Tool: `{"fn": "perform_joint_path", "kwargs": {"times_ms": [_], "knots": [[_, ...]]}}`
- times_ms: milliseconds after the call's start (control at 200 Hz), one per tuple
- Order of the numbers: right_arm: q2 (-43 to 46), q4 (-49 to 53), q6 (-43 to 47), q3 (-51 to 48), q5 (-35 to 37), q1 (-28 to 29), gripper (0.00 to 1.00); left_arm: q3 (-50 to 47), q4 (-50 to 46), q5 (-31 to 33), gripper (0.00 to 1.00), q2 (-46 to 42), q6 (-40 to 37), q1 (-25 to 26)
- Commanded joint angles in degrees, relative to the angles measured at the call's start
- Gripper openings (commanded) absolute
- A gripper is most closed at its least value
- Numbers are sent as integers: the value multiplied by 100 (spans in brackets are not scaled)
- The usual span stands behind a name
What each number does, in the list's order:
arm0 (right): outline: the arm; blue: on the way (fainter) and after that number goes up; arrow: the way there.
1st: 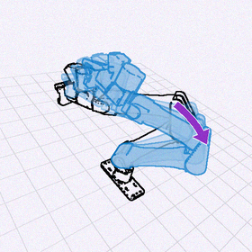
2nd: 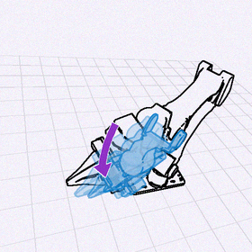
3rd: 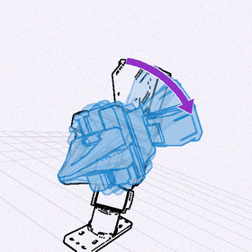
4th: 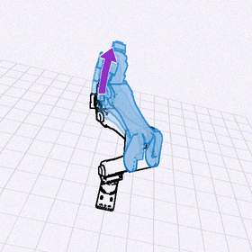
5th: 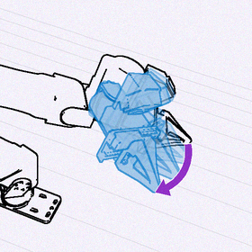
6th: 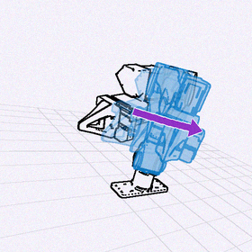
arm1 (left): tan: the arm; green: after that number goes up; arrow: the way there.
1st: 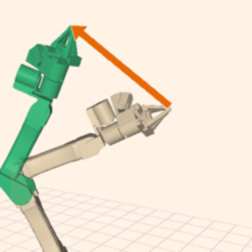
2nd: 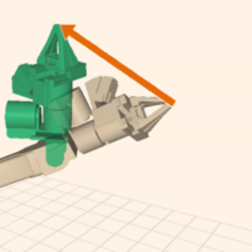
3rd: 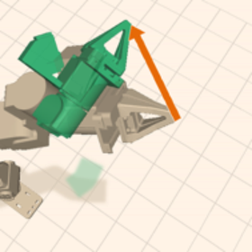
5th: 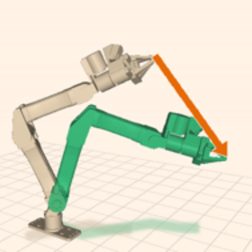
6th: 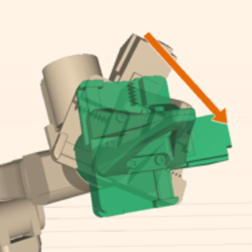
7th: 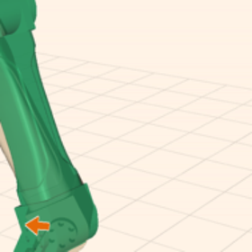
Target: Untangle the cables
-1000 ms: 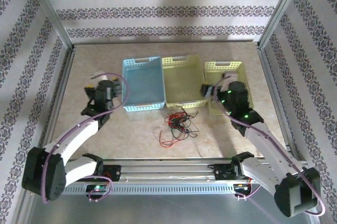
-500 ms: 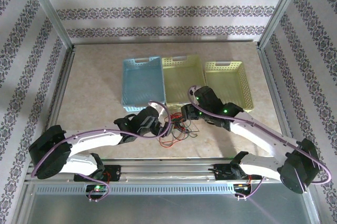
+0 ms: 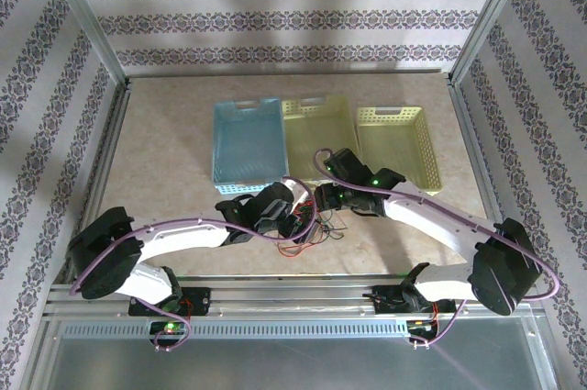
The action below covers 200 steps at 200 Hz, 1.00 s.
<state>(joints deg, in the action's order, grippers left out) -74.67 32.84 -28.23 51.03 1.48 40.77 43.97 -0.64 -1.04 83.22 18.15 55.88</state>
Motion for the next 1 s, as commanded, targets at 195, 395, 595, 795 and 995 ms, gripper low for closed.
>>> {"fn": "perform_joint_path", "kwargs": {"times_ms": [195,395,595,795,995], "knots": [[-337,151,84,265,-94,89,33,105,759,582,88,656,-77,55],[-288,217,124,250,-152,101,38,185,706,570,61,885,-84,55],[-206,363,140,96,-239,97,46,120,741,658,36,949,-49,54],[-255,346,195,-30,-475,102,48,190,697,730,27,1021,-31,54],[-441,341,261,-7,-741,90,50,156,759,886,20,1038,29,49]]}}
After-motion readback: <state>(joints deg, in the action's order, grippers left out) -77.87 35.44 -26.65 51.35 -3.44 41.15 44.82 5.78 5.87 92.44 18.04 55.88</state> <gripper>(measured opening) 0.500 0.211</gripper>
